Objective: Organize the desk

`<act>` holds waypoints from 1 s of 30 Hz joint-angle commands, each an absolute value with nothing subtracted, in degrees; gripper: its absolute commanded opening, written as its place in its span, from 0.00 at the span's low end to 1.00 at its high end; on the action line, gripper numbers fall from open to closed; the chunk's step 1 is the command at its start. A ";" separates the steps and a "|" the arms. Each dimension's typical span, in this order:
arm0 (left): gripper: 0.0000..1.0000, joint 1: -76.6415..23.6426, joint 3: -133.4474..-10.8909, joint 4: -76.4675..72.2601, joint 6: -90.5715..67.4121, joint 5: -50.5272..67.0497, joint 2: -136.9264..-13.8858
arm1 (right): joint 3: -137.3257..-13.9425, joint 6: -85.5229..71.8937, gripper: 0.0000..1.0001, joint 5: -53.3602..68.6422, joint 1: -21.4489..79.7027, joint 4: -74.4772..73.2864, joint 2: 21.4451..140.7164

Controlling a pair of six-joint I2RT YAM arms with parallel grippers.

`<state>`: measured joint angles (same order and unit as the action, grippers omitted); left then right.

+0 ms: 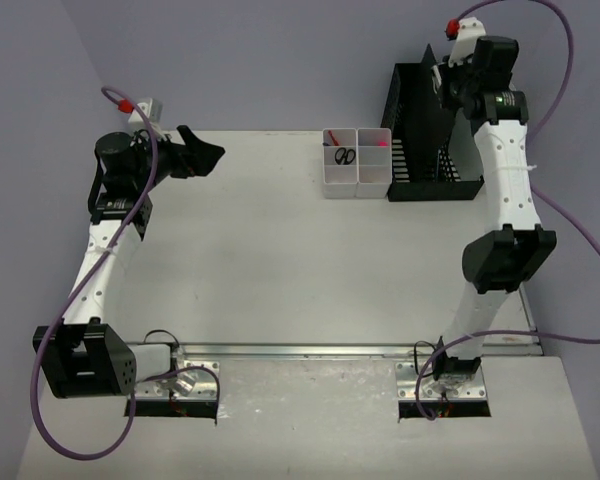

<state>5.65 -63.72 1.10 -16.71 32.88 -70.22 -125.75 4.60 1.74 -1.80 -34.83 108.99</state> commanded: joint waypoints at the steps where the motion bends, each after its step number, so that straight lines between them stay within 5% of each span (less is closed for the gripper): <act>1: 1.00 5.54 -63.90 -1.05 -16.61 33.92 -70.66 | -127.80 2.73 0.01 3.16 -2.20 -34.36 109.33; 12: 1.00 5.45 -63.11 -1.50 -17.14 34.45 -72.07 | -126.99 0.35 0.01 5.62 -2.11 -32.78 114.69; 14: 1.00 5.45 -63.28 -0.97 -16.79 34.10 -72.16 | -128.66 -0.87 0.16 6.15 -2.20 -34.18 116.62; 15: 1.00 5.54 -63.37 -0.79 -16.70 33.93 -72.16 | -130.24 -1.92 0.39 6.24 -2.20 -34.97 117.07; 19: 1.00 5.45 -64.15 -0.09 -16.52 32.70 -72.25 | -133.24 -2.29 0.78 6.06 -2.20 -33.93 116.72; 26: 1.00 5.45 -73.02 14.65 -10.04 30.07 -76.98 | -130.45 -0.62 0.99 7.91 -2.20 -27.43 103.74; 30: 1.00 5.45 -74.27 21.43 -6.16 21.73 -77.52 | -115.36 4.55 0.99 7.82 -2.28 -26.62 91.69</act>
<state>5.65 -72.40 14.61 -10.74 27.97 -78.13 -121.30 0.64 6.90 -1.80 -31.24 102.06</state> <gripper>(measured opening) 0.999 0.986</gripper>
